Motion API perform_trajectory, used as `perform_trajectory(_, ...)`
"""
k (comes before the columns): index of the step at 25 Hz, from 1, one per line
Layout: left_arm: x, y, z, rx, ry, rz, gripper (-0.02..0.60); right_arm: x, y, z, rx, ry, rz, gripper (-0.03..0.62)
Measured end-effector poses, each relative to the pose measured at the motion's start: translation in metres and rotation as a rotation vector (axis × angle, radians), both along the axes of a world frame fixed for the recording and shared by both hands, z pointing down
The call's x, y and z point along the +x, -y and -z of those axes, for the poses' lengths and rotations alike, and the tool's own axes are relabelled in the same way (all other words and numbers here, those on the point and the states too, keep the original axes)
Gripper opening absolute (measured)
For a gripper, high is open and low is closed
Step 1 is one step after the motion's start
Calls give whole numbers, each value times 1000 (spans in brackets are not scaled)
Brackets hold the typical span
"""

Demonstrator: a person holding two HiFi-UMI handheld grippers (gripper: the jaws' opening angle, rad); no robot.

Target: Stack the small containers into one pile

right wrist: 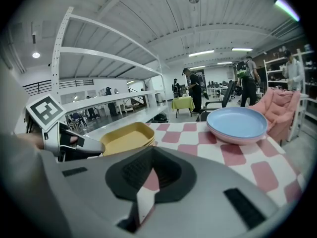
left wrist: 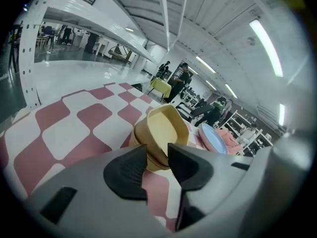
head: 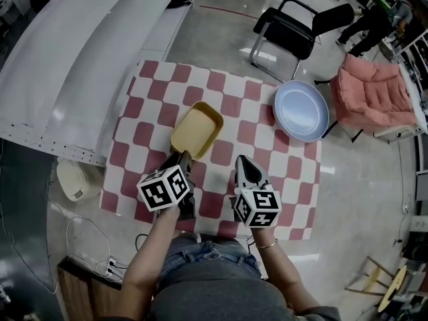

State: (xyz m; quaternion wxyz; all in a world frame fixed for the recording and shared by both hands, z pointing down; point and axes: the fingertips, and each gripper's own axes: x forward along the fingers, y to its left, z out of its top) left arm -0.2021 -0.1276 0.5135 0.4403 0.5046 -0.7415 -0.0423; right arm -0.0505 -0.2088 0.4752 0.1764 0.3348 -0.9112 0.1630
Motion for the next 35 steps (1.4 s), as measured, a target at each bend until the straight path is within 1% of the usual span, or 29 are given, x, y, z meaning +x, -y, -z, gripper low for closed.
perform_trajectory(3,0,-5,3,0,34,-44,135,3,-9,1,2,0,-18,11)
perform_trajectory(7,1,-15,4,0,48,-82,135,5,-21,4,7,3,-39,11)
perform_trajectory(10,1,-24,5,-1,72,-115,132,4,-31,7,14,15,-50,11)
perform_trajectory(16,6,-40,7,7,113,-193,113,5,-51,11,23,38,-69,11)
perform_trajectory(19,9,-48,7,16,133,-228,87,5,-62,10,21,42,-76,10)
perform_trajectory(22,12,-56,9,23,169,-266,60,6,-73,10,20,44,-83,10)
perform_trajectory(25,15,-65,13,35,210,-289,46,7,-84,11,21,46,-84,11)
perform_trajectory(35,22,-89,26,90,346,-359,23,13,-109,16,35,57,-91,10)
